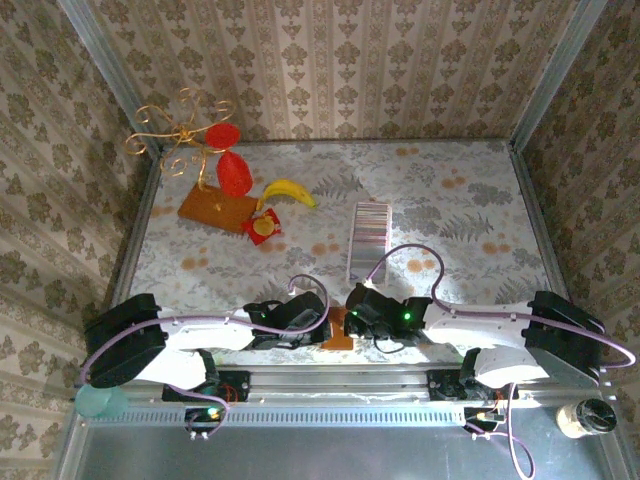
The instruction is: Put the credit cards into the card holder
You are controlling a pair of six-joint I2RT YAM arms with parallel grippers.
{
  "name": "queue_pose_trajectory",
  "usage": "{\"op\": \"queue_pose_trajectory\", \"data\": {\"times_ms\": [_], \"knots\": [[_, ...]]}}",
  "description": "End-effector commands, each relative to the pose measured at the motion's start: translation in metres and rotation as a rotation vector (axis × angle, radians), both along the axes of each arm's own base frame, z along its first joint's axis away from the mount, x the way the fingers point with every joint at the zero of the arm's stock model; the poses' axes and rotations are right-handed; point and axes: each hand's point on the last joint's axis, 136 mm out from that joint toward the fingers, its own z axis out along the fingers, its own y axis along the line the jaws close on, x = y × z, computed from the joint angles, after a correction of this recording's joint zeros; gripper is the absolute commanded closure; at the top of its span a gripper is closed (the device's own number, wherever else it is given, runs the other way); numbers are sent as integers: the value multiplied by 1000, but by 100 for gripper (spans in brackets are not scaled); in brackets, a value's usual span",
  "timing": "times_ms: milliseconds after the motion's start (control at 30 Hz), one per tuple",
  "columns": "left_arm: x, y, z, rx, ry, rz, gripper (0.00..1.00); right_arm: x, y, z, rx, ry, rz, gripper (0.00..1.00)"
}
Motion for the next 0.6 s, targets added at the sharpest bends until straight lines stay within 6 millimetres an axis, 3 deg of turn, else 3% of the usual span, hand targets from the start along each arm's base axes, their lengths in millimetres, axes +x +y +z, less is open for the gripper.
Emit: {"op": "queue_pose_trajectory", "data": {"times_ms": [0, 233, 400, 567], "knots": [[-17, 22, -31, 130, 73, -17, 100, 4, 17, 11, 48, -8, 18, 100], [-19, 15, -31, 132, 81, -40, 100, 6, 21, 7, 50, 1, 14, 100], [-20, 15, -32, 133, 85, -41, 100, 9, 8, 1, 4, -8, -37, 100], [-20, 16, -33, 137, 90, -39, 100, 17, 1, 10, 38, -60, -89, 100]]}}
